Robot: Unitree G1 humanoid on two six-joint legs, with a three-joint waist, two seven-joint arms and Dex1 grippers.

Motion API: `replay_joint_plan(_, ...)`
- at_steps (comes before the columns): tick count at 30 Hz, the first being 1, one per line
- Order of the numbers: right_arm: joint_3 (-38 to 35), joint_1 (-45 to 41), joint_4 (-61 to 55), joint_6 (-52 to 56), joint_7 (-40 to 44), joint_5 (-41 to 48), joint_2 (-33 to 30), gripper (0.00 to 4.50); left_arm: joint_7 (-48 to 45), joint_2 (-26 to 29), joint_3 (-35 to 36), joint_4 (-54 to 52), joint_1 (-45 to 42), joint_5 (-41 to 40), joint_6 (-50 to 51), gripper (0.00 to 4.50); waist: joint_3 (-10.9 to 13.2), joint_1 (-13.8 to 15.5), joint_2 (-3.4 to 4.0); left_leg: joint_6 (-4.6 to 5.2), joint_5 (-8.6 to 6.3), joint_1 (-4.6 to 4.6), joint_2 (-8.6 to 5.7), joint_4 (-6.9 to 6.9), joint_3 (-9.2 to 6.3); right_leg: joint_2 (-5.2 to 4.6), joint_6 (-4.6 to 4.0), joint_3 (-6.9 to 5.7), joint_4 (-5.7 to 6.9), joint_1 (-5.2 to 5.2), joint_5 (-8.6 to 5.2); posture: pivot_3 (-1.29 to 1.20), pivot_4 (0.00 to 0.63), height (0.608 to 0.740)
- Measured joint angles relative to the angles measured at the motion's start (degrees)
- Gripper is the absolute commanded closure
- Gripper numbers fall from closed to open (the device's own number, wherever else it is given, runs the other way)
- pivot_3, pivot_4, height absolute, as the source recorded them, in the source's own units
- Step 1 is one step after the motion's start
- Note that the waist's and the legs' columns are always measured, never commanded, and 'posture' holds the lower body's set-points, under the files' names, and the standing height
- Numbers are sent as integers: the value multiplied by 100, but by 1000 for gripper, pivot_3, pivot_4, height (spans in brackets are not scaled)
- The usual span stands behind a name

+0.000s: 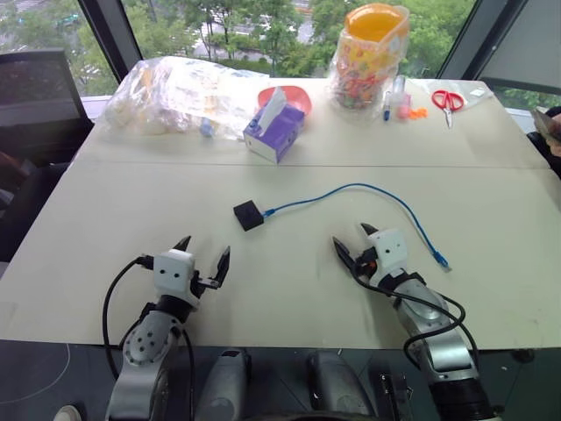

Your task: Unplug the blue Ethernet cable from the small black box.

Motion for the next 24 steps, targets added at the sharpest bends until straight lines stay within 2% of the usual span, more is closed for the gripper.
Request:
replay_joint_plan(18, 3, -46, 40, -17, 115, -14, -63, 754, -102, -64, -57, -28, -4, -138, -34, 20, -2, -5, 0, 0, 0, 0, 1, 0, 0, 0, 0, 0, 0, -1, 0, 0, 150, 740)
replay_joint_plan(24, 19, -305, 163, 164, 295, 7, -166, 754, -104, -67, -58, -27, -38, -151, -18, 20, -2, -17, 0, 0, 0, 0, 0, 1, 2, 0, -2, 3, 0, -2, 1, 0, 150, 740)
